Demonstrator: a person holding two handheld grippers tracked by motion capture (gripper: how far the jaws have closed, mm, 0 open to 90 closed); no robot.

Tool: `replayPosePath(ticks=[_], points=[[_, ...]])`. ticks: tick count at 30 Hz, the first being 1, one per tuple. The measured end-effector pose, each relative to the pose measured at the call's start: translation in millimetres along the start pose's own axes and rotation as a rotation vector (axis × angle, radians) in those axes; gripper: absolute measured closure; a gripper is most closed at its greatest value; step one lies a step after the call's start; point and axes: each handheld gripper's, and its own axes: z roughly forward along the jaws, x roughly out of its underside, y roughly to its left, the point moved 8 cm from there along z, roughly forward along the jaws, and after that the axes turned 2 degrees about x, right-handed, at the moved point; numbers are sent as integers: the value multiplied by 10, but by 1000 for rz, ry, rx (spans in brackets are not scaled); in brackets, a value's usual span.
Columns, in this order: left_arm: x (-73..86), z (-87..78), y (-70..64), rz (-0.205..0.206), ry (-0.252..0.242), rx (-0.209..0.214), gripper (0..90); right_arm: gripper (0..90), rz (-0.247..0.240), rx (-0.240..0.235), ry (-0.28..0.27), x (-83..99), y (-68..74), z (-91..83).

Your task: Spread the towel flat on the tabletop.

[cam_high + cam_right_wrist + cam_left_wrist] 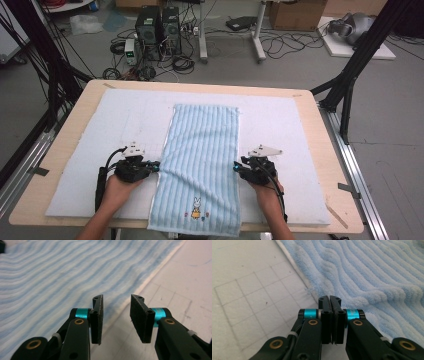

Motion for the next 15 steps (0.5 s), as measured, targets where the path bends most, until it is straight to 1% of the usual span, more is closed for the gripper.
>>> replayPosePath(ticks=[1, 3, 4, 5, 6, 7, 8, 9, 10, 12, 14, 15], points=[[3, 5, 6, -4, -7, -2, 852, 619, 3, 3, 2, -24, -17, 31], [-3, 11, 24, -18, -23, -2, 776, 612, 18, 24, 2, -79, -59, 106], [-13, 13, 39, -35, -34, -11, 690, 612, 25, 27, 3, -99, -77, 140], [-17, 10, 51, -40, -39, -15, 657, 615, 36, 36, 9, -124, -107, 197], [-21, 6, 64, -44, -45, -19, 642, 625, 42, 39, 15, -138, -129, 247], [-27, 4, 77, -52, -53, -21, 608, 660, 50, 37, 26, -147, -139, 295], [-32, -1, 90, -58, -60, -22, 593, 714, 44, 40, 43, -144, -142, 340], [-40, -5, 100, -62, -67, -26, 582, 752, 28, 48, 59, -142, -153, 375], [-48, -10, 109, -66, -72, -29, 568, 848, 27, 50, 56, -157, -160, 379], [-61, -16, 109, -70, -79, -25, 563, 868, 0, 63, 62, -172, -183, 393], [-71, -11, 92, -69, -83, -19, 561, 870, -37, 133, 65, -185, -235, 395], [-75, -3, 76, -69, -85, -14, 560, 869, -39, 155, 57, -190, -273, 401]])
